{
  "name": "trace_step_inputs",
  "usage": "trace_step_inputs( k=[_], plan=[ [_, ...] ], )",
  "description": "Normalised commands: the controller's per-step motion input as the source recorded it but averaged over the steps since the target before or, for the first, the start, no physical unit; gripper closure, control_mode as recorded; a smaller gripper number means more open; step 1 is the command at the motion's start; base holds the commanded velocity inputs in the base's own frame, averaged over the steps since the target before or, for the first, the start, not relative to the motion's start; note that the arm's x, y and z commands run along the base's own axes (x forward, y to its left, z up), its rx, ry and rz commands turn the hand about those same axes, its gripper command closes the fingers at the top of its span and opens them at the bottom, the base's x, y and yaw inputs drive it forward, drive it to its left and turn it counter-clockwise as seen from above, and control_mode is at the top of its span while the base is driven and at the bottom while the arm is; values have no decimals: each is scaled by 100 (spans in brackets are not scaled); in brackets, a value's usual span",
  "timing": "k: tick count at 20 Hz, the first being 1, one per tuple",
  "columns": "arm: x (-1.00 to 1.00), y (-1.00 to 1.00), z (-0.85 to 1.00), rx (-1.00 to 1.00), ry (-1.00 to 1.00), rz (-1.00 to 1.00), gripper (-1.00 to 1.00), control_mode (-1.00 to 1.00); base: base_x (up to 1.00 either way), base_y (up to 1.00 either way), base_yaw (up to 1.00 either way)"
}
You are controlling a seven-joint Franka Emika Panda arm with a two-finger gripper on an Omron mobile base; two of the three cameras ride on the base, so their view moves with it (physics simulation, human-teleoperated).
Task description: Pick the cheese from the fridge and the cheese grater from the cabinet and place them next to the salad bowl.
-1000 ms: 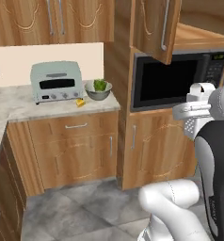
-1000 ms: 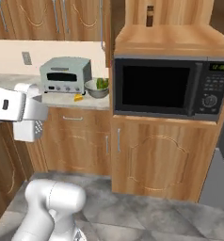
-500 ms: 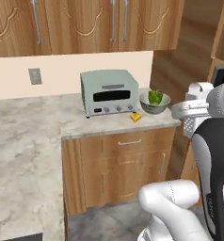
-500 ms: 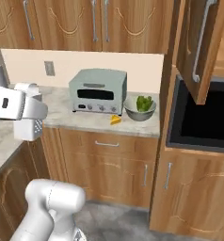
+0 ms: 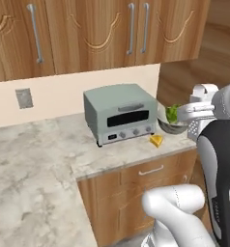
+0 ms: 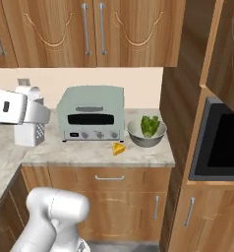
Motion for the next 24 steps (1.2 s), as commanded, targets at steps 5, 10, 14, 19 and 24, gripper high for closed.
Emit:
trace_step_inputs(
  k=[5, 10, 14, 19, 24],
  plan=[
    [0, 0, 0, 0, 0, 0, 100, 100, 63, 7, -38],
    [0, 0, 0, 0, 0, 0, 100, 100, 47, 9, -3],
    [0, 0, 0, 0, 0, 0, 100, 100, -1, 0, 0],
    [0, 0, 0, 0, 0, 0, 100, 100, 0, 0, 0],
    [21, 4, -2, -4, 23, 0, 100, -100, 0, 0, 0]
  ],
)
